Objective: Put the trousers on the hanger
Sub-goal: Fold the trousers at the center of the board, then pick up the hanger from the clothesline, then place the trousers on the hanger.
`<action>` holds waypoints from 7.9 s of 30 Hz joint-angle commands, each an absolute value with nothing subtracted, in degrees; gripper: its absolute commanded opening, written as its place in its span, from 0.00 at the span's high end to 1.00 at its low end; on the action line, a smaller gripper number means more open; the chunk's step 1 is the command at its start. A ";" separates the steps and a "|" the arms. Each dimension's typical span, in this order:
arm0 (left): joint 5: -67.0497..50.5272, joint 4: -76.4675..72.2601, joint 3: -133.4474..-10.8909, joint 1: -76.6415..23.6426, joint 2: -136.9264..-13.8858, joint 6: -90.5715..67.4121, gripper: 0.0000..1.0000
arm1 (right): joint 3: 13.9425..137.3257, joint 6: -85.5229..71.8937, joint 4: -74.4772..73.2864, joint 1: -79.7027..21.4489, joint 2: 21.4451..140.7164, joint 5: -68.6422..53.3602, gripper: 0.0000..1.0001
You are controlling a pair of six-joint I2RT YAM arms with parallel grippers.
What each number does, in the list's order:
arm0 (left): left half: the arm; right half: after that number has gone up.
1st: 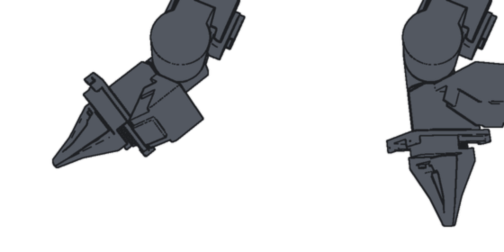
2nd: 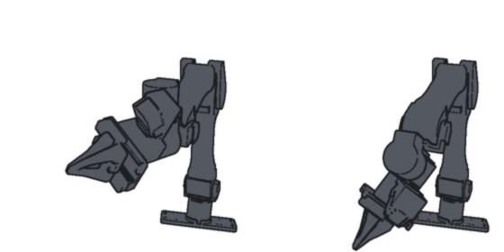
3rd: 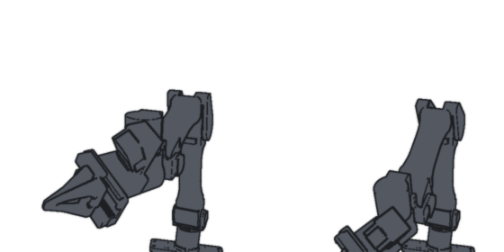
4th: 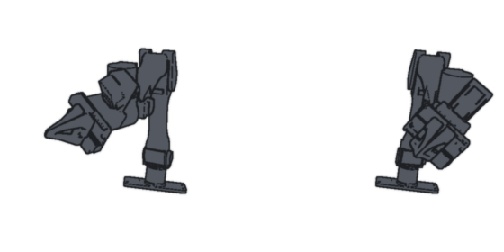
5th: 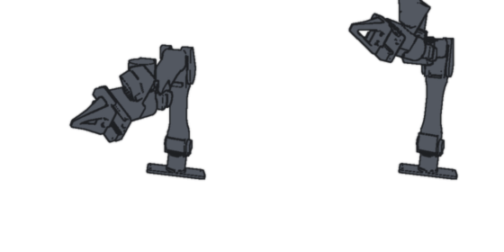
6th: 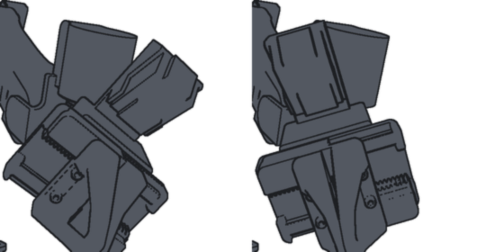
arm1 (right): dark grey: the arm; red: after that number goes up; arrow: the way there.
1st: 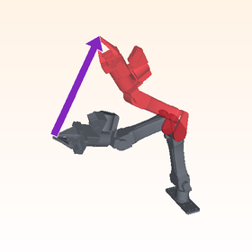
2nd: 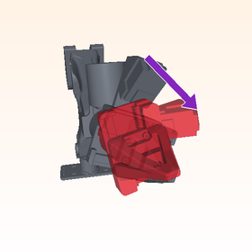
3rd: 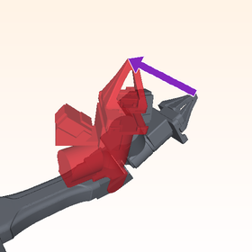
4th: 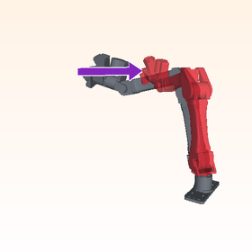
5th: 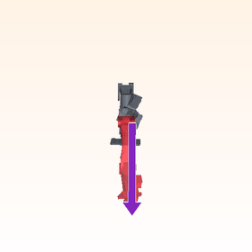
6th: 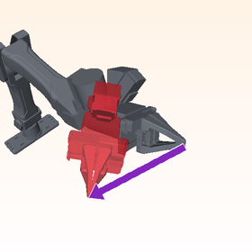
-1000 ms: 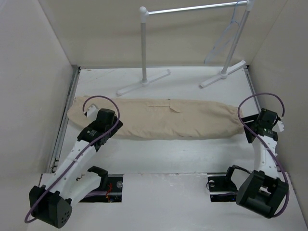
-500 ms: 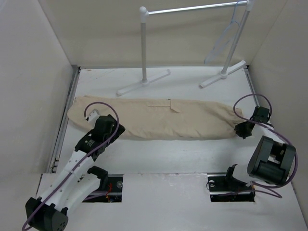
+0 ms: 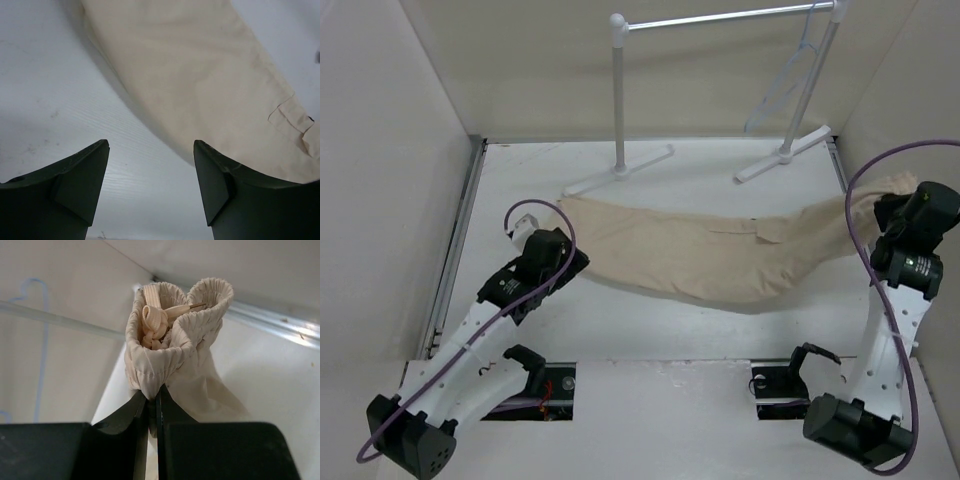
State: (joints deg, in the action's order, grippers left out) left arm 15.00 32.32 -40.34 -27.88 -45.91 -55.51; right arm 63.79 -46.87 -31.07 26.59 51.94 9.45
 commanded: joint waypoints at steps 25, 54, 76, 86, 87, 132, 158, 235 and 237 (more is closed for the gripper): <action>3.78 26.46 -49.13 0.39 -45.09 -46.32 0.32 | 115.99 -50.89 -37.79 -56.63 110.44 30.07 0.64; 8.68 4.57 -61.55 -19.92 -100.47 -42.80 0.37 | 32.09 -56.68 -18.72 -31.59 62.76 3.16 0.84; 12.13 14.51 -62.12 -36.05 -78.81 -46.40 0.39 | 43.86 -53.69 -12.84 -36.52 72.93 1.50 0.88; 1.50 6.60 -81.55 -47.06 -102.29 -49.83 0.40 | 32.35 -56.86 -13.62 -38.45 67.59 5.80 0.53; 0.19 6.33 -83.39 -47.85 -104.91 -50.09 0.40 | 31.56 -56.95 -13.88 -38.45 67.41 5.97 0.54; 1.13 -3.25 -55.94 -37.41 -78.51 -52.73 0.80 | 42.44 -57.39 -9.61 -41.35 66.50 -1.22 0.96; 2.81 12.57 -33.65 -14.63 -48.51 -45.88 0.44 | 64.74 -48.27 -18.44 -37.60 72.08 -8.08 0.49; -2.11 25.48 -114.43 -51.98 -101.60 -35.25 0.53 | 64.43 -28.83 -36.91 -24.03 58.19 -11.25 0.96; -2.11 26.10 -114.70 -53.12 -103.00 -35.24 0.56 | 63.46 -29.61 -37.44 -24.30 56.52 -11.16 0.96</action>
State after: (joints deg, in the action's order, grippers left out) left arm -1.76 24.62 -111.50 -52.01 -103.20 -36.77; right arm 63.64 -28.97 -37.89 -23.64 59.70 -13.65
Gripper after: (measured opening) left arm 0.452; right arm 0.132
